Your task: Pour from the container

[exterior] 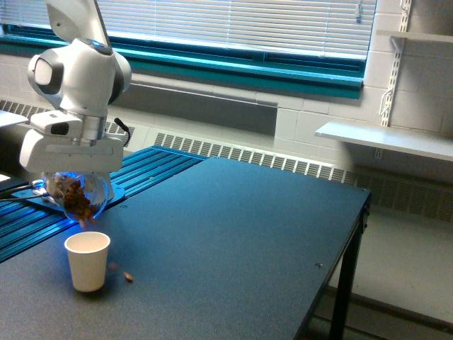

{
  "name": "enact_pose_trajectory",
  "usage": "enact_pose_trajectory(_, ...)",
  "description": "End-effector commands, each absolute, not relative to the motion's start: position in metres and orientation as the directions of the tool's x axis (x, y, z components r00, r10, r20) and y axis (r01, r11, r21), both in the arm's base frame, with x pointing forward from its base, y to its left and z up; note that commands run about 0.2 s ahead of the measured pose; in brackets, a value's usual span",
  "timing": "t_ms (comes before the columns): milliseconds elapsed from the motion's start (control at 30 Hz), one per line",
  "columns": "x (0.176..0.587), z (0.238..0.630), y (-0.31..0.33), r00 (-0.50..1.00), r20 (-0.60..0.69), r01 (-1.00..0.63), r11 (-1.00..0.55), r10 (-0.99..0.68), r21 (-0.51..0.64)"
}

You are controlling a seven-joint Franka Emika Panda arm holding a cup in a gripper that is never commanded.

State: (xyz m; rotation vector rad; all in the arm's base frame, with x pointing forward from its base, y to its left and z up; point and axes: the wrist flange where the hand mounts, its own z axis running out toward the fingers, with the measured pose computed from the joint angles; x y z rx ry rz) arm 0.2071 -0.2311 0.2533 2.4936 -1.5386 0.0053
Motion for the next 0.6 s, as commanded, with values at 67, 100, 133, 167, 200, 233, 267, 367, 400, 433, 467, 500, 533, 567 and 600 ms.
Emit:
enact_pose_trajectory(67,0.207,0.244,-0.223,0.473,0.086,-0.873,-0.454,-0.877,0.176)
enact_pose_trajectory(100,0.208,0.244,-0.224,0.473,0.087,-0.874,-0.454,-0.877,0.175)
enact_pose_trajectory(133,0.209,0.245,-0.226,0.472,0.088,-0.874,-0.453,-0.877,0.176)
enact_pose_trajectory(167,0.210,0.246,-0.227,0.470,0.091,-0.875,-0.451,-0.878,0.176)
enact_pose_trajectory(200,0.211,0.247,-0.229,0.469,0.094,-0.876,-0.449,-0.878,0.176)
enact_pose_trajectory(233,0.212,0.248,-0.231,0.469,0.095,-0.876,-0.449,-0.878,0.175)
enact_pose_trajectory(267,0.214,0.249,-0.234,0.467,0.098,-0.877,-0.447,-0.879,0.174)
enact_pose_trajectory(367,0.218,0.252,-0.240,0.460,0.104,-0.882,-0.440,-0.882,0.170)
enact_pose_trajectory(400,0.220,0.253,-0.242,0.456,0.105,-0.884,-0.437,-0.883,0.167)
enact_pose_trajectory(433,0.222,0.253,-0.243,0.453,0.107,-0.886,-0.434,-0.885,0.165)
enact_pose_trajectory(467,0.223,0.254,-0.245,0.450,0.109,-0.888,-0.431,-0.886,0.162)
enact_pose_trajectory(500,0.225,0.255,-0.247,0.448,0.110,-0.889,-0.429,-0.887,0.160)
enact_pose_trajectory(533,0.227,0.256,-0.248,0.445,0.111,-0.891,-0.426,-0.889,0.157)
enact_pose_trajectory(567,0.229,0.256,-0.249,0.443,0.113,-0.892,-0.424,-0.890,0.155)
enact_pose_trajectory(600,0.230,0.257,-0.251,0.440,0.114,-0.893,-0.422,-0.890,0.153)
